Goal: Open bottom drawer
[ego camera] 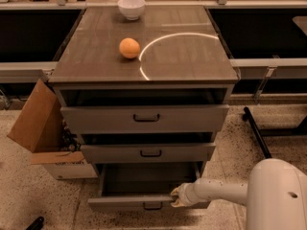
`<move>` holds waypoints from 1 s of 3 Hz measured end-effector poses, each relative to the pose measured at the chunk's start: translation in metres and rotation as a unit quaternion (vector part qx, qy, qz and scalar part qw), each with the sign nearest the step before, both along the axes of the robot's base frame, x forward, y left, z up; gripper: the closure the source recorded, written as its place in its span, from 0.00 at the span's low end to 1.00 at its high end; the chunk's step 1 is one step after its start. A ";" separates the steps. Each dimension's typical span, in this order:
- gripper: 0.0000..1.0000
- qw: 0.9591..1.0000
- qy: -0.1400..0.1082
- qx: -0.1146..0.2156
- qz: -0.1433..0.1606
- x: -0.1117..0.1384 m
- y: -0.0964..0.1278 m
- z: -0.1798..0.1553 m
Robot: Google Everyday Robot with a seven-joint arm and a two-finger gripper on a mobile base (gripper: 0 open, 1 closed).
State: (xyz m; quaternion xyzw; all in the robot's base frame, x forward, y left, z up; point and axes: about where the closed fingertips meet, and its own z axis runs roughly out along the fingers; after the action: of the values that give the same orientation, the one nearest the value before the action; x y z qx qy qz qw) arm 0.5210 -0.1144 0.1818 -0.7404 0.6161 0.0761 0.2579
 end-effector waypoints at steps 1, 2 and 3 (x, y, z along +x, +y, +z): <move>0.42 1.000 0.001 0.001 0.001 -0.001 0.001 -0.001; 0.18 1.000 0.002 0.001 0.002 -0.002 0.003 -0.002; 0.00 1.000 0.004 0.002 0.002 -0.004 0.004 -0.003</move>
Offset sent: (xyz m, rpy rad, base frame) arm -0.0012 0.0014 -0.0011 0.0012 0.0023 0.0015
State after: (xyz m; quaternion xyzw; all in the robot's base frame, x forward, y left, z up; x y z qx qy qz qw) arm 0.5174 -0.1104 0.1786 -0.7410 0.6152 0.0804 0.2569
